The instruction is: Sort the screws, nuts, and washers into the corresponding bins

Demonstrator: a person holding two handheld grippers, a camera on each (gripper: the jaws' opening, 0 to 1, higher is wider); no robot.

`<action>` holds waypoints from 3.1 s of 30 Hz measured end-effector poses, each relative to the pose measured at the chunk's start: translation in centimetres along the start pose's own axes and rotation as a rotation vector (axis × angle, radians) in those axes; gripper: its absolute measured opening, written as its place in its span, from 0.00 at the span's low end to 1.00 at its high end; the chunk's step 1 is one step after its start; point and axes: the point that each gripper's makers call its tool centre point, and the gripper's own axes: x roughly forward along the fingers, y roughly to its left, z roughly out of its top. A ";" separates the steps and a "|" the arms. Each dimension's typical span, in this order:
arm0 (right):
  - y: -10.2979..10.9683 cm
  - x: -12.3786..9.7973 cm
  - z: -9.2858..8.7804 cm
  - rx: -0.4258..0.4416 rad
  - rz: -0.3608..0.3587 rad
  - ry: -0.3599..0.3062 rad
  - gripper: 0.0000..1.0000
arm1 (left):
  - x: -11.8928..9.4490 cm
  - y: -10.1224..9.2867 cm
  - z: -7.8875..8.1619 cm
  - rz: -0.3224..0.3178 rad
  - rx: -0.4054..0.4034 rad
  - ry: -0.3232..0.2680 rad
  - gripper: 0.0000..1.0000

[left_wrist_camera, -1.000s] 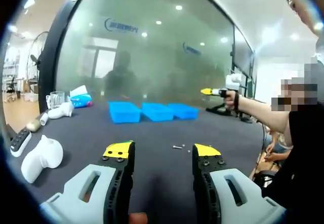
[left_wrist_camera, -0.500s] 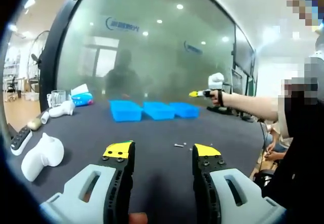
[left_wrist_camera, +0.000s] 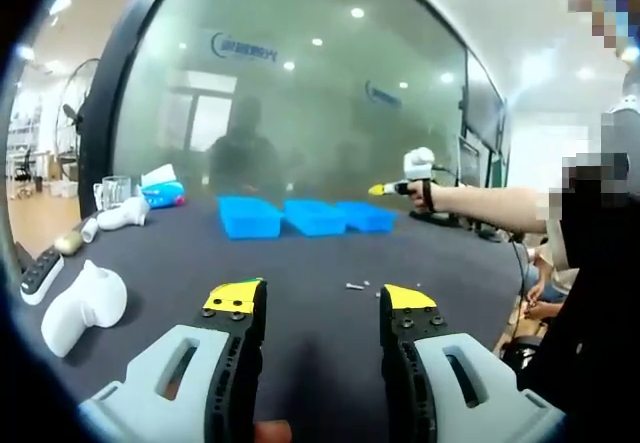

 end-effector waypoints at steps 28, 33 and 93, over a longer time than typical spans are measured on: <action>6.1 -12.9 -0.2 0.111 0.197 -0.184 0.22 | 0.5 -0.8 1.0 -0.017 0.006 -0.023 0.44; 7.4 -17.3 -1.6 0.148 0.225 -0.207 0.23 | 0.3 -0.5 0.9 -0.008 0.009 -0.020 0.44; 22.6 -28.4 -10.0 -0.181 0.625 0.167 0.24 | -0.2 -0.3 0.1 -0.011 0.021 0.012 0.45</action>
